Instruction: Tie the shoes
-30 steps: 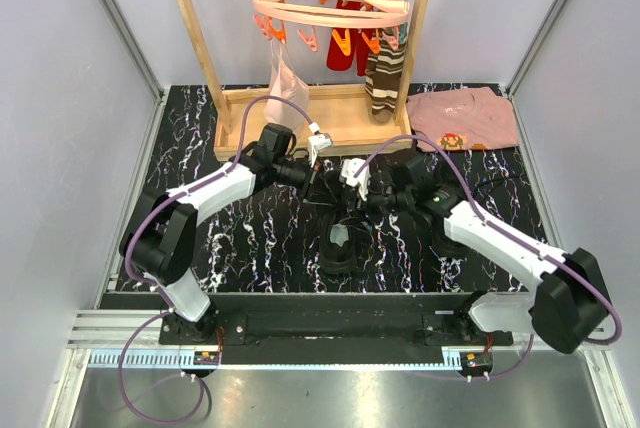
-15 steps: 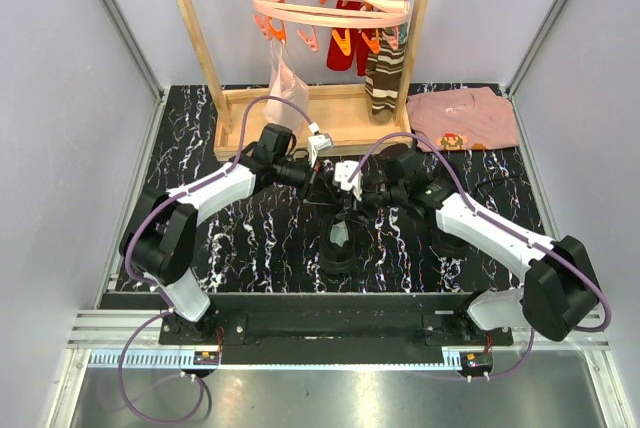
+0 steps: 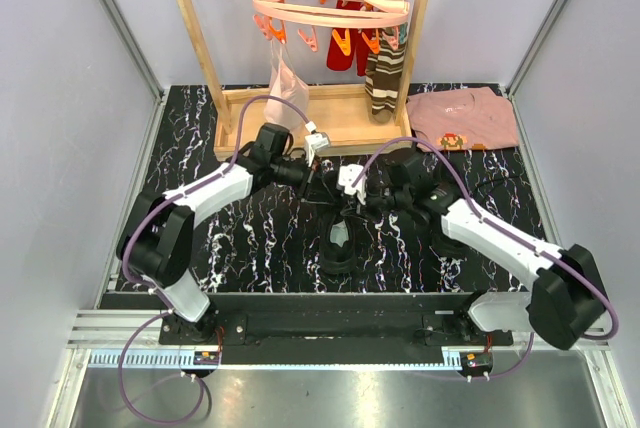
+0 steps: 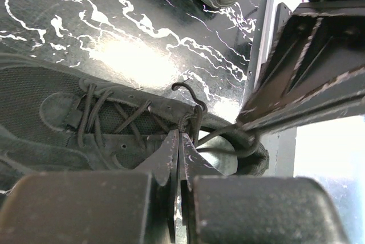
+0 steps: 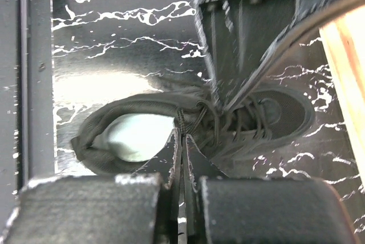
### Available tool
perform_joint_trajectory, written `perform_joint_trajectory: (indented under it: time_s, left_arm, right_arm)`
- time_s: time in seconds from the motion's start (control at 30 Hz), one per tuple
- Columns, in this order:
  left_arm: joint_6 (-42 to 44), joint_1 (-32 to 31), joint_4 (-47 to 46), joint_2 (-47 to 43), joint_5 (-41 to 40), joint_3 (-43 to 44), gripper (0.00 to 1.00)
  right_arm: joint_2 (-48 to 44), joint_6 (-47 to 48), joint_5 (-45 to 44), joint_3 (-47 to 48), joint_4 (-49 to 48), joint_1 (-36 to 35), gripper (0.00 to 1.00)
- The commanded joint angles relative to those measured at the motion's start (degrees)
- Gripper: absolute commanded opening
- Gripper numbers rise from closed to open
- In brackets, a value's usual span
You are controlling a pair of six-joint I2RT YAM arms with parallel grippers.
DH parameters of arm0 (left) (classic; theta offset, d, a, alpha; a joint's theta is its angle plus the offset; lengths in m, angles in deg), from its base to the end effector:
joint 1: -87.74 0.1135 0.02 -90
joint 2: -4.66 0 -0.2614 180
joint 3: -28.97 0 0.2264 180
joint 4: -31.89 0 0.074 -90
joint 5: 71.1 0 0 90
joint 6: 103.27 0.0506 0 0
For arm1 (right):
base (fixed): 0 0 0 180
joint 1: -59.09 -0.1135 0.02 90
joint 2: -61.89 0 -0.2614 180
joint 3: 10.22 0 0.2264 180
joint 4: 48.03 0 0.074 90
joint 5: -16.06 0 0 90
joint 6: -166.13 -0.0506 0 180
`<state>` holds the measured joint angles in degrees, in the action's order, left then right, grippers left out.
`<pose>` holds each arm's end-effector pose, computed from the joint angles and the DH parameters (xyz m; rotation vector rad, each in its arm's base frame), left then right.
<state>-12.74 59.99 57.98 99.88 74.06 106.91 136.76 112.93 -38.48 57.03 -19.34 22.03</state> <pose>0.2769 -0.1926 0.2359 1.0301 2.0368 -1.3563 0.1970 0.1855 0.2676 -1.5487 1.4892 0.6805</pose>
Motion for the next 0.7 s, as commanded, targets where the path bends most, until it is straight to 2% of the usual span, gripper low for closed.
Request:
perform_joint_trajectory:
  time_s: [0.0, 0.43, 0.67]
  left_arm:
    - [1.92, 1.38, -0.53, -4.07, -0.66, -0.16, 0.00]
    - [9.21, 3.66, 7.29, -5.75, -4.53, -0.51, 0.00]
    - [10.10, 5.60, 7.12, -6.27, -8.92, -1.57, 0.00]
  right_arm:
    - [-5.08, -3.56, -1.53, -2.22, 1.26, 0.06, 0.00]
    - [-6.76, -10.42, -5.49, -5.12, 3.20, 0.06, 0.00]
    - [-6.32, -14.12, -6.55, -5.65, 4.25, 0.06, 0.00]
